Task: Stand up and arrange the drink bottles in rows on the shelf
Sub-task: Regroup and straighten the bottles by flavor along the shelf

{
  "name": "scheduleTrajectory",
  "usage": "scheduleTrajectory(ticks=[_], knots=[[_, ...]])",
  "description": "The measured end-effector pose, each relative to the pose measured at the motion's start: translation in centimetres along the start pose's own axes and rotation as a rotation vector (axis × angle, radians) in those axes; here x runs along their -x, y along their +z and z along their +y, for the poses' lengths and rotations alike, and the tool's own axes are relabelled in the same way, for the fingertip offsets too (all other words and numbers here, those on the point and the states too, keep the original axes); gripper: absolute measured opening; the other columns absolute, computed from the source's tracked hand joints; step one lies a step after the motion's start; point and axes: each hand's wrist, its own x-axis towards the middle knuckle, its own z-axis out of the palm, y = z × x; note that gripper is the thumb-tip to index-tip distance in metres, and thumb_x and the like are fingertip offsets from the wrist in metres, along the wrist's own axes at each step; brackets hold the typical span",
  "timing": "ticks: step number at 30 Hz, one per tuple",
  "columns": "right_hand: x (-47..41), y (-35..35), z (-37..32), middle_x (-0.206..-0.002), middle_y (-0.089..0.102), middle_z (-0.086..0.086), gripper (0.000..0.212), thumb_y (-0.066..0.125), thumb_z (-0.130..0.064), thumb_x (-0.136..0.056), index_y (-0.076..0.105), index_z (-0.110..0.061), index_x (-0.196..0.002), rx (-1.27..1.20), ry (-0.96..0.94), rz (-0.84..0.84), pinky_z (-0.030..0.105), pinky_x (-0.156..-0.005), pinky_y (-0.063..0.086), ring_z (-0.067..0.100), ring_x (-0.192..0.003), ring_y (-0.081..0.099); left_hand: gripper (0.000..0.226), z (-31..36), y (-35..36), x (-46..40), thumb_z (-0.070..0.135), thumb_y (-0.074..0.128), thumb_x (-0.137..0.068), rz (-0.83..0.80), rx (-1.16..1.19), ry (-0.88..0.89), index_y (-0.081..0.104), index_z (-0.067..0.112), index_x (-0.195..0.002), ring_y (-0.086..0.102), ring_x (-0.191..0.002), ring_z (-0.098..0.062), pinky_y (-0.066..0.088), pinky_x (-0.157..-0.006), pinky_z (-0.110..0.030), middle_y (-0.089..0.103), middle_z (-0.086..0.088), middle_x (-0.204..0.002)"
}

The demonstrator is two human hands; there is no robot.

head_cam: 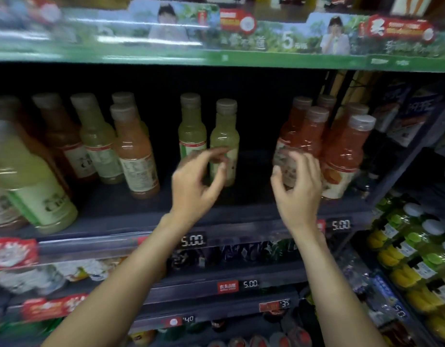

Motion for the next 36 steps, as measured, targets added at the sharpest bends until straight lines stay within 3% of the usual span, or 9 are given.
scheduleTrajectory(ticks=[3, 8, 11, 16, 19, 21, 25, 30, 36], knots=[[0.2, 3.6, -1.9, -0.120, 0.055, 0.009, 0.041, 0.063, -0.014, -0.083, 0.053, -0.008, -0.122, -0.116, 0.056, -0.177, 0.018, -0.098, 0.034, 0.016, -0.114, 0.048, 0.025, -3.0, -4.2, 1.0, 0.010, 0.056, -0.087, 0.128, -0.152, 0.023, 0.062, 0.005, -0.111, 0.061, -0.097, -0.021, 0.048, -0.087, -0.035, 0.061, 0.004, -0.106], [-0.7, 9.8, -2.5, -0.149, 0.023, 0.000, 0.094, 0.074, -0.006, -0.078, 0.013, -0.019, -0.149, -0.459, 0.458, -0.445, 0.019, -0.106, 0.026, 0.008, -0.134, 0.028, 0.047, -6.8, -9.2, 1.3, 0.014, 0.060, -0.082, 0.334, -0.220, -0.178, 0.048, 0.006, -0.127, 0.046, -0.119, -0.025, 0.036, -0.105, -0.035, 0.047, -0.002, -0.125], [-0.8, 12.5, -2.1, -0.149, 0.033, 0.009, 0.089, 0.067, -0.003, -0.082, 0.010, -0.017, -0.149, -0.422, 0.536, -0.417, 0.028, -0.104, 0.032, 0.022, -0.134, 0.038, 0.053, -9.1, -11.4, 1.4, 0.026, 0.061, -0.084, 0.420, -0.123, -0.384, 0.040, 0.022, -0.133, 0.043, -0.125, -0.025, 0.035, -0.108, -0.046, 0.042, 0.004, -0.128], [-0.5, 13.6, -3.7, -0.150, 0.025, 0.018, 0.083, 0.064, -0.013, -0.087, 0.011, -0.014, -0.151, -0.128, 0.555, -0.311, 0.042, -0.107, 0.031, 0.034, -0.135, 0.032, 0.073, -12.6, -13.3, -0.1, 0.007, 0.070, -0.078, 0.271, -0.250, -0.588, 0.033, 0.001, -0.141, 0.035, -0.134, -0.037, 0.027, -0.114, -0.038, 0.031, -0.022, -0.143], [1.5, 13.2, -7.6, -0.141, 0.035, 0.016, 0.065, 0.064, -0.016, -0.086, 0.032, -0.008, -0.142, -0.110, 0.316, -0.119, 0.048, -0.105, 0.036, 0.031, -0.128, 0.035, 0.083, -13.1, -13.3, -0.6, 0.013, 0.077, -0.077, 0.210, -0.303, -0.559, 0.029, 0.003, -0.144, 0.026, -0.137, -0.036, 0.022, -0.110, -0.031, 0.025, -0.023, -0.147], [2.6, 14.0, -10.7, -0.136, 0.042, 0.012, 0.058, 0.064, -0.027, -0.088, 0.038, -0.010, -0.138, -0.219, 0.160, -0.224, 0.041, -0.102, 0.040, 0.024, -0.125, 0.041, 0.085, -13.3, -13.4, -0.7, 0.017, 0.078, -0.076, 0.218, -0.300, -0.532, 0.029, 0.005, -0.145, 0.024, -0.138, -0.034, 0.022, -0.109, -0.032, 0.025, -0.022, -0.148], [2.3, 17.3, -14.3, -0.148, 0.033, 0.003, 0.096, 0.076, -0.038, -0.076, 0.015, -0.024, -0.149, -0.398, 0.265, -0.593, 0.033, -0.104, 0.037, 0.017, -0.133, 0.035, 0.084, -13.6, -13.3, -0.7, 0.018, 0.078, -0.076, 0.202, -0.319, -0.484, 0.030, 0.004, -0.144, 0.025, -0.137, -0.036, 0.025, -0.110, -0.038, 0.026, -0.023, -0.147], [1.7, 18.4, -13.9, -0.129, 0.054, 0.001, 0.081, 0.076, -0.033, -0.077, 0.021, -0.029, -0.136, -0.386, 0.340, -0.568, 0.033, -0.078, 0.052, 0.020, -0.107, 0.060, 0.071, -13.8, -13.2, -1.1, 0.032, 0.079, -0.075, 0.140, -0.487, -0.398, 0.046, -0.001, -0.128, 0.030, -0.130, -0.047, 0.031, -0.105, -0.050, 0.033, -0.031, -0.138], [0.6, 16.1, -11.7, -0.138, 0.037, 0.010, 0.077, 0.069, -0.041, -0.081, 0.027, -0.019, -0.142, 0.090, 0.160, -0.524, 0.036, -0.083, 0.044, 0.028, -0.120, 0.045, 0.067, -13.5, -10.7, -2.8, 0.053, 0.074, -0.075, 0.120, -0.666, -0.445, 0.059, 0.001, -0.116, 0.025, -0.132, -0.051, 0.028, -0.108, -0.057, 0.035, -0.034, -0.135]])
